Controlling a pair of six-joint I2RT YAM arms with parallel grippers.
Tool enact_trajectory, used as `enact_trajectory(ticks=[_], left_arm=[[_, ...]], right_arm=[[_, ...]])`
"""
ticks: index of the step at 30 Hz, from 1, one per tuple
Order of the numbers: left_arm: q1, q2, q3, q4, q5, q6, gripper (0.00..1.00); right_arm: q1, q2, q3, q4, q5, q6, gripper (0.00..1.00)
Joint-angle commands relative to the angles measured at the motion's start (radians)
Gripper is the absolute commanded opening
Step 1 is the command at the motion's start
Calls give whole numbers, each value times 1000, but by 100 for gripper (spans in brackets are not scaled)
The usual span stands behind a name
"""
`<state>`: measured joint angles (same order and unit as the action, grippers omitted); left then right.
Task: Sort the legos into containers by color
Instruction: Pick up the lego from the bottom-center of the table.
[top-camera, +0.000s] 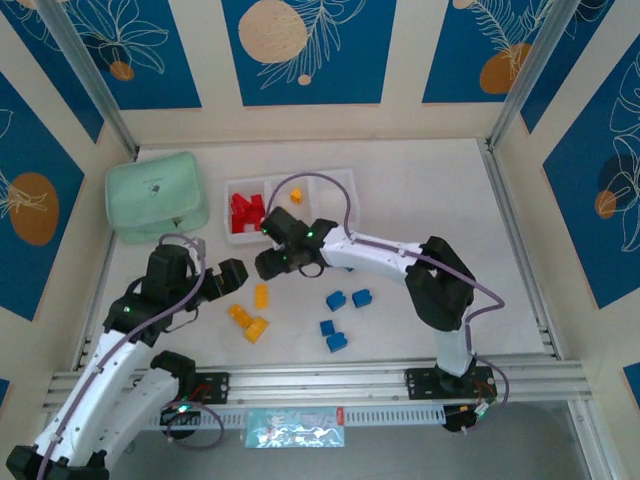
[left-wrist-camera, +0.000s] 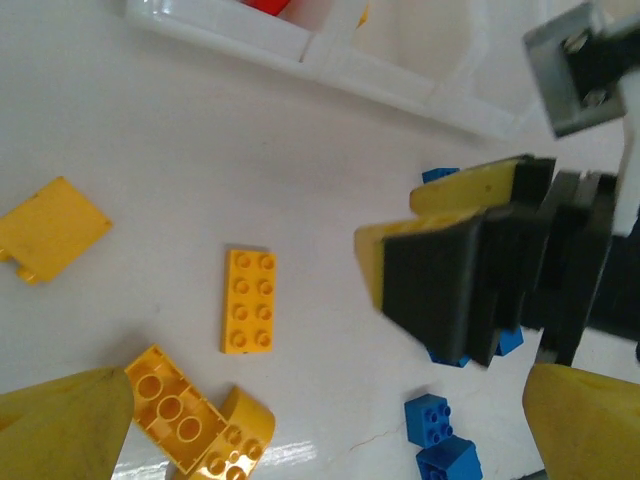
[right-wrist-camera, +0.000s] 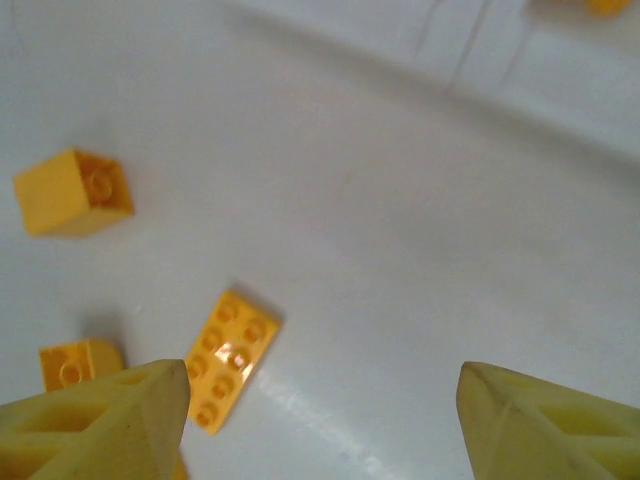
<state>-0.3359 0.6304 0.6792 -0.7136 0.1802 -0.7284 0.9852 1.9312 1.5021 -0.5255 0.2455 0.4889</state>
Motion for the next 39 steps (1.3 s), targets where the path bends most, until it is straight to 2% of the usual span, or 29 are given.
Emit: enact_trajectory(ticks=[1, 7, 18, 24, 34, 39], left_arm=[[9, -34, -21, -50, -28, -13, 99], [9, -71, -18, -94, -51, -20, 99], [9, -139, -41, -117, -81, -60, 99], [8, -132, -38, -106, -82, -60, 99], [9, -133, -35, -106, -82, -59, 99], [9, -132, -35, -95, -74, -63, 99]], right_arm=[[29, 28, -3, 52, -39, 65, 74], [64, 104, 8, 75, -61, 92, 78], [120, 216, 65, 51, 24, 97, 82], [150, 277, 147, -45, 152, 63, 81], [176, 256, 135, -134, 290, 59, 71], [165, 217, 92, -129, 266, 66, 60]])
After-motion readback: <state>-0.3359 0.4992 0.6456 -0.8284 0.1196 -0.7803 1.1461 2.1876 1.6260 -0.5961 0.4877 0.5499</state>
